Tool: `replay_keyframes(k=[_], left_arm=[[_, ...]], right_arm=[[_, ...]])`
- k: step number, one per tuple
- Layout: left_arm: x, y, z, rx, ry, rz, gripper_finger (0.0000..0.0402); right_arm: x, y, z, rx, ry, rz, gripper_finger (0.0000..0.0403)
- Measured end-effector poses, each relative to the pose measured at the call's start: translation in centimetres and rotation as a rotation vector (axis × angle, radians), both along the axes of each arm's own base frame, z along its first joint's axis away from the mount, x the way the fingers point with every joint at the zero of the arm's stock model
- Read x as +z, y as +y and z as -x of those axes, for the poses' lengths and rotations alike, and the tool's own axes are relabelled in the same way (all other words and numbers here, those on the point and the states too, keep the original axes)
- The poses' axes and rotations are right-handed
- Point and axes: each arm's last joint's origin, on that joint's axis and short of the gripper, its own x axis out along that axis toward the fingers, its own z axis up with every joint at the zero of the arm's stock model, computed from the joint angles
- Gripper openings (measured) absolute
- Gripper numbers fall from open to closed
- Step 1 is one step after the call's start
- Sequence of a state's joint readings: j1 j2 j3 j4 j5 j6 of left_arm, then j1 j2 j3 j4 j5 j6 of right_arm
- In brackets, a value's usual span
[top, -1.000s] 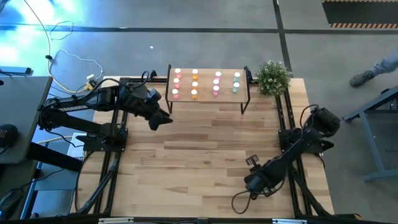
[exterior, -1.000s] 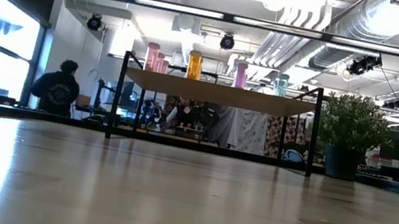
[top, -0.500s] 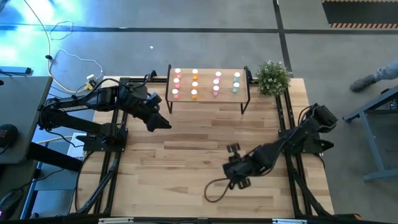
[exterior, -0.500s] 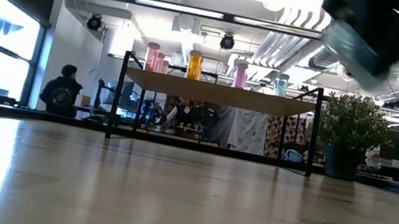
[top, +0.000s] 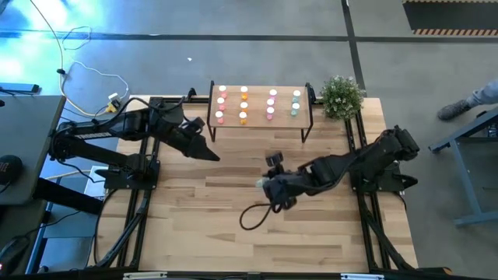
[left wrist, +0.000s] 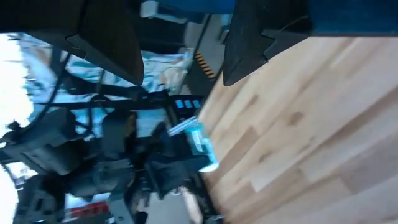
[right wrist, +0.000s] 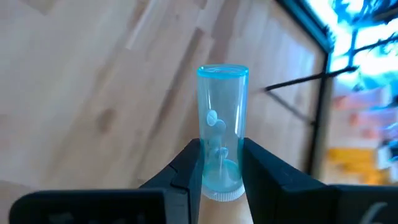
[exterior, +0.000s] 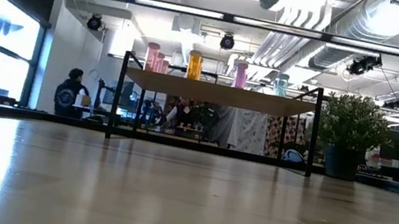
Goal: Pick and place medicine bottles onto shelf by color
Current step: Put the blue pill bottle on the shelf aligned with the other blue pill bottles
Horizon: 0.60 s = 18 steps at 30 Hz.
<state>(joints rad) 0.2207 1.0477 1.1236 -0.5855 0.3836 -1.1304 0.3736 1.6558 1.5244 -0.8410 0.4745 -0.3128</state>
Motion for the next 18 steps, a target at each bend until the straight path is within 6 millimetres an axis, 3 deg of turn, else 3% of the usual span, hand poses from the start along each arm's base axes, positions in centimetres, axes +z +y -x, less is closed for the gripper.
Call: replay_keyframes(k=[10,18], left_arm=[[0.4,-1.0,-3.2,0.005,-0.115,0.121,0.0211],[-1.0,-1.7,-6.0,-0.011,-0.104,0.173,0.0211]], right_arm=[[2.6,-1.9,-1.2,0.163,-0.016,0.365,0.0079],[4.6,-2.2,-1.9,0.253,-0.072,0.503,0.0079]])
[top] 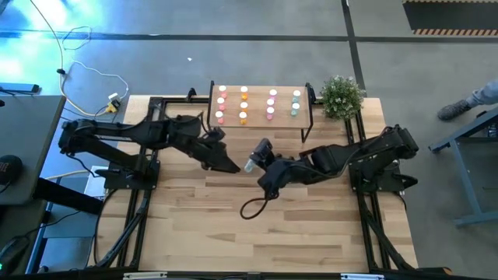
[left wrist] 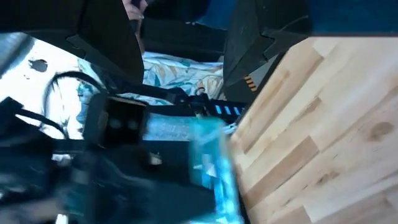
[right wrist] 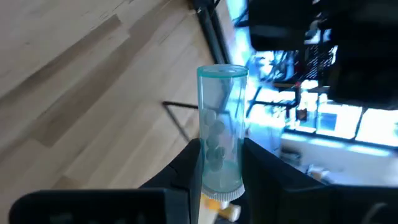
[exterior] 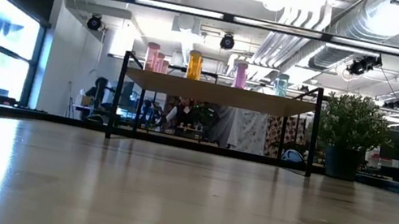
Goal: Pick and place medicine bottles onto shelf by color
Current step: Put the blue pill bottle on the shelf aligned with the other blue pill bottles
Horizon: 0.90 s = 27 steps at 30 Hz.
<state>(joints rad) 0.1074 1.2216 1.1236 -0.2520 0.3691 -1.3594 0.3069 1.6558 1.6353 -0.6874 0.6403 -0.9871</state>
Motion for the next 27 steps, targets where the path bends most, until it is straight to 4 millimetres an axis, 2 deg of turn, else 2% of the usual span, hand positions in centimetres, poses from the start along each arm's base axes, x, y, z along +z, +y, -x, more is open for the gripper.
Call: replay_keyframes(k=[5,16,21,27], left_arm=[[-0.8,0.1,-1.1,0.035,0.014,-0.012,0.0211],[-0.9,0.3,-1.2,0.095,0.021,-0.036,0.0211],[-1.7,0.4,-2.0,0.099,0.046,-0.037,0.0211],[-2.0,0.5,-3.3,0.092,-0.005,-0.034,0.0211]], right_arm=[[0.2,0.0,-0.1,0.041,0.010,0.053,0.0079],[0.7,0.2,-0.5,0.096,-0.013,0.124,0.0079],[0.6,0.0,-0.6,0.109,-0.006,0.133,0.0079],[0.7,0.0,-0.6,0.123,-0.010,0.134,0.0079]])
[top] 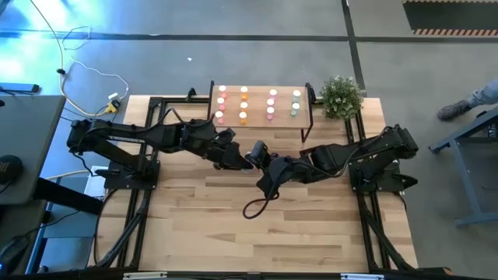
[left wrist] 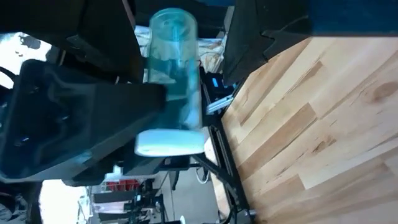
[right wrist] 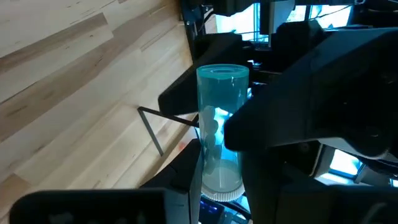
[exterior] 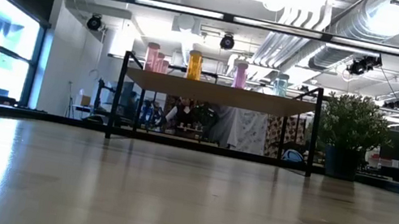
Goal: Pick and place medicine bottles onto shelf by color
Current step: Put the blue pill bottle on the shelf aligned with the other blue pill bottles
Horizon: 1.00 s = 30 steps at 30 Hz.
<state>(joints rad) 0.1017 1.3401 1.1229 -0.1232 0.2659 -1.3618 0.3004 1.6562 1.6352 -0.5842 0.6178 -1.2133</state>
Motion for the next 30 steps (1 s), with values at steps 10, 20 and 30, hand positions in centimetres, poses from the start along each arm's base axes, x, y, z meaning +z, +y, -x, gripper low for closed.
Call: replay_keyframes(k=[10,20,30], left_arm=[[-0.01,-0.20,0.01,-0.022,0.001,0.006,0.0174],[0.09,0.02,-0.01,-0.023,-0.012,-0.003,0.0118],[0.12,0.04,0.01,-0.043,-0.015,0.005,0.0096]], right_arm=[[-0.07,-0.93,-0.18,-0.026,0.009,0.002,0.0079],[-0.06,-0.88,-0.16,-0.004,0.014,-0.012,0.0079],[-0.04,-1.07,-0.21,-0.003,0.018,0.001,0.0079]])
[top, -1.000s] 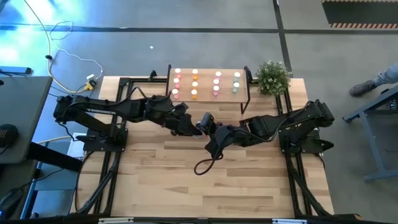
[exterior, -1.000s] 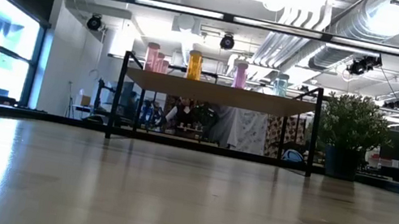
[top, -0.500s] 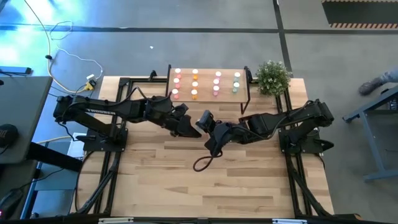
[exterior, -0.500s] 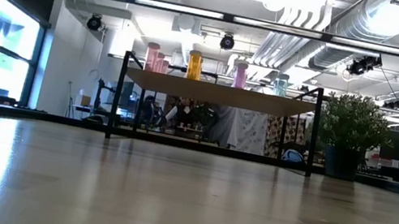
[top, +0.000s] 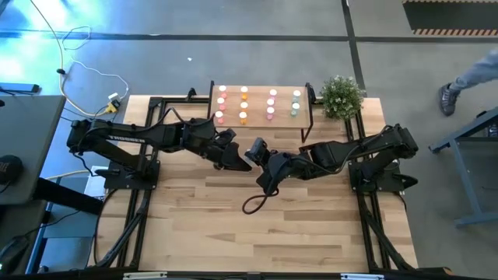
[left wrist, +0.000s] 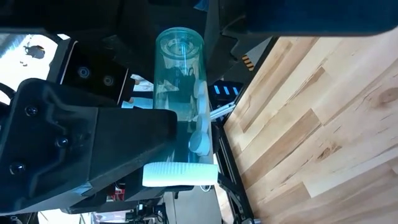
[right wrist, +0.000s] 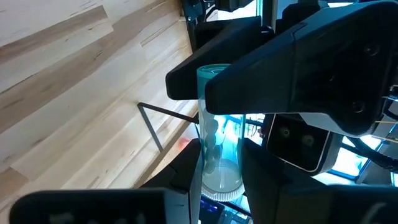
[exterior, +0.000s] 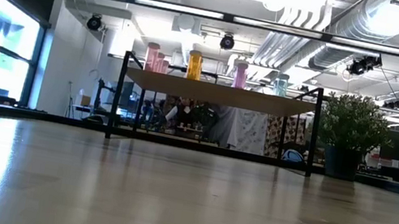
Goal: Pick and place medicine bottles onto shelf by color
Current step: Put the blue pill bottle on the shelf aligned with the other blue pill bottles
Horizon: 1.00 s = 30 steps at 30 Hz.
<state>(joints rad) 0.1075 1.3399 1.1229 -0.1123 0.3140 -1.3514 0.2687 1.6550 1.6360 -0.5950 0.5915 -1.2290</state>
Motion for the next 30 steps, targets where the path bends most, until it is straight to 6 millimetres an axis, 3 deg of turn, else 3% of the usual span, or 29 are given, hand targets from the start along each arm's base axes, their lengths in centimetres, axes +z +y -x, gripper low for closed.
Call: replay_keyframes(k=[13,24,30], left_arm=[[0.03,0.12,0.00,0.004,-0.001,0.009,0.0094],[0.11,0.28,0.00,0.021,-0.011,-0.012,0.0093],[0.09,1.07,0.07,0.059,-0.016,-0.068,0.0094]], right_arm=[[0.01,-0.01,0.02,-0.015,-0.009,-0.022,0.0081],[-0.07,-0.06,0.13,-0.073,-0.023,-0.037,0.0168],[0.03,-0.18,0.22,-0.129,-0.057,-0.078,0.0184]])
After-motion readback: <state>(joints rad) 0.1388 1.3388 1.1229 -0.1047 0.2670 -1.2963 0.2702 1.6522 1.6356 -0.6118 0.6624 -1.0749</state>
